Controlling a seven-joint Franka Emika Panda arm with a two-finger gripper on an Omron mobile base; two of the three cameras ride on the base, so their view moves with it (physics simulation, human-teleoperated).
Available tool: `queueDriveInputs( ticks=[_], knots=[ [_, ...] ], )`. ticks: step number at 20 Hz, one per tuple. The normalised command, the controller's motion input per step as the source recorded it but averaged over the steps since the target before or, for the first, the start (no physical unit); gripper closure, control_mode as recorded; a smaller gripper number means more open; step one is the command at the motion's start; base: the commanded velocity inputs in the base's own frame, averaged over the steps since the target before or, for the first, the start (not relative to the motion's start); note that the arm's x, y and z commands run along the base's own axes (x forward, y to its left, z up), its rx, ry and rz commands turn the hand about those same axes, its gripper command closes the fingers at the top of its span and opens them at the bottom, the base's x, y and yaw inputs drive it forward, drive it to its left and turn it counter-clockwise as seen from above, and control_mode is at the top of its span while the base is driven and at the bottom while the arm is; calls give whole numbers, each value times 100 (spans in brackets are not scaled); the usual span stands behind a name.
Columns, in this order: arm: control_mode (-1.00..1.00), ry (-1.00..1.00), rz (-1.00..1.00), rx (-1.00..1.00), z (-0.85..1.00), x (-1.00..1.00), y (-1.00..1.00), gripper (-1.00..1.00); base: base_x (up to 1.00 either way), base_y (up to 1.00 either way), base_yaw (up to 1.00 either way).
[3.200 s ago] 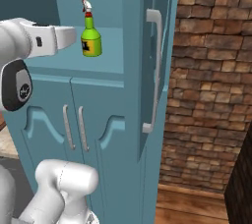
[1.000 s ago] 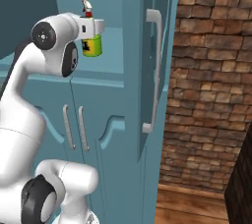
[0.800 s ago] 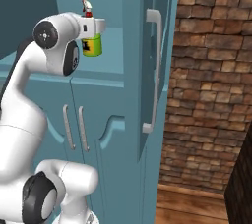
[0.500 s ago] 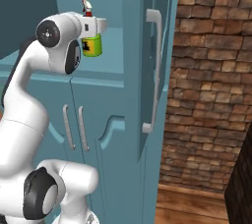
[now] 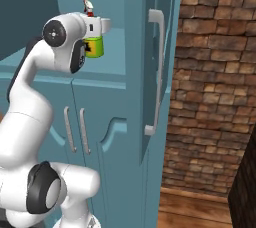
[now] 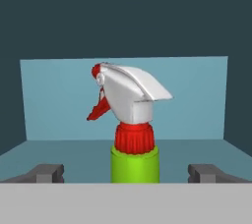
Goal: Grab the spray bottle from the cabinet, then place it next to the cutting board for sanitizing. Then grab the dish brush from the countertop next to the sink and place it next to the cutting board.
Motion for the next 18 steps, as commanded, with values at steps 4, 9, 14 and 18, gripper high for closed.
queueDriveInputs(
  ticks=[4, 9, 14, 18],
  knots=[
    [-100, 0, 0, 0, -3, 17, 0, -100, 0, 0, 0],
    [-100, 0, 0, 0, -9, 25, 0, -100, 0, 0, 0],
    [-100, -2, 0, 0, 0, 1, 0, 100, 0, 0, 0],
    [-100, -3, 0, 0, 0, 0, 0, 100, 0, 0, 0]
  ],
)
